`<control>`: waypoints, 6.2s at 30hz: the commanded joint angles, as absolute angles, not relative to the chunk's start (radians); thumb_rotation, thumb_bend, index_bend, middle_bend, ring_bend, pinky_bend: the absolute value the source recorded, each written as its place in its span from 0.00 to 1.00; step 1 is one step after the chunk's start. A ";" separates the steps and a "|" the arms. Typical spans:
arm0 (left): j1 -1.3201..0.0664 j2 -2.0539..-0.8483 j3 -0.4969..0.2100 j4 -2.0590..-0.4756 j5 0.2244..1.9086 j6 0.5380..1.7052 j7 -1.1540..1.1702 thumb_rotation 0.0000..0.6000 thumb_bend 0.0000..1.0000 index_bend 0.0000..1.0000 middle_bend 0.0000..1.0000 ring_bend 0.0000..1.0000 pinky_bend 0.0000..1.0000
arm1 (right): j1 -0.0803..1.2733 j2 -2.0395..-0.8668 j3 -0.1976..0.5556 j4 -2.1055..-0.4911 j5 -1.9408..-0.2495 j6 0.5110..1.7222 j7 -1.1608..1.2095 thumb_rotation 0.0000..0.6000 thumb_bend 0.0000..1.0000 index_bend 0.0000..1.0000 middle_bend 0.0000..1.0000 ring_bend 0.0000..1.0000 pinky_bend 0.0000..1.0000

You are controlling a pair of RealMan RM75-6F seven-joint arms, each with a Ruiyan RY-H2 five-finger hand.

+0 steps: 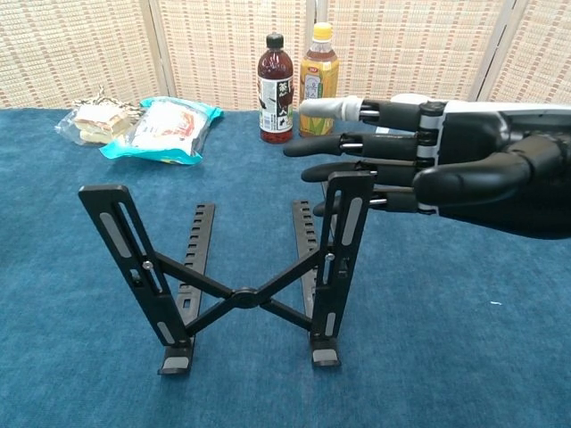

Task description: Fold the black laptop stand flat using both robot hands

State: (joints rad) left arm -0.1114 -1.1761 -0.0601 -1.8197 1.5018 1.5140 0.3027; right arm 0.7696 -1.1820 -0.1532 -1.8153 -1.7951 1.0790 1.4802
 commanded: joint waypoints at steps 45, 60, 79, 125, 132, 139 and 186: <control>-0.125 -1.186 -0.063 -1.799 1.483 1.489 0.296 1.00 0.22 0.22 0.10 0.03 0.02 | 0.839 -1.401 -0.224 -1.590 -1.724 0.947 1.737 1.00 0.00 0.00 0.15 0.10 0.17; -0.274 -1.157 -0.072 -1.714 1.536 1.271 0.009 1.00 0.22 0.23 0.11 0.04 0.02 | 0.814 -1.200 -0.126 -1.704 -1.673 1.091 1.577 1.00 0.00 0.00 0.15 0.10 0.17; -0.499 -1.194 -0.015 -1.643 1.599 0.957 -0.448 1.00 0.22 0.32 0.19 0.12 0.06 | 0.779 -1.103 -0.091 -1.775 -1.649 1.068 1.514 1.00 0.00 0.00 0.15 0.10 0.17; -0.592 -1.283 0.120 -1.651 1.666 0.942 -0.664 1.00 0.22 0.31 0.20 0.11 0.06 | 0.741 -1.122 -0.088 -1.759 -1.672 1.034 1.536 1.00 0.00 0.00 0.14 0.10 0.17; -0.604 -1.294 0.130 -1.645 1.667 0.939 -0.673 1.00 0.22 0.31 0.20 0.11 0.06 | 0.738 -1.125 -0.088 -1.756 -1.674 1.034 1.539 1.00 0.00 0.00 0.14 0.10 0.17; -0.610 -1.298 0.141 -1.645 1.665 0.936 -0.678 1.00 0.22 0.31 0.20 0.11 0.06 | 0.737 -1.127 -0.088 -1.753 -1.675 1.031 1.543 1.00 0.00 0.00 0.14 0.10 0.17; -0.431 -1.186 -0.011 -1.661 1.487 1.262 -0.353 1.00 0.22 0.29 0.19 0.11 0.06 | 0.936 -1.079 -0.015 -1.882 -1.562 0.626 0.967 1.00 0.00 0.00 0.10 0.00 0.13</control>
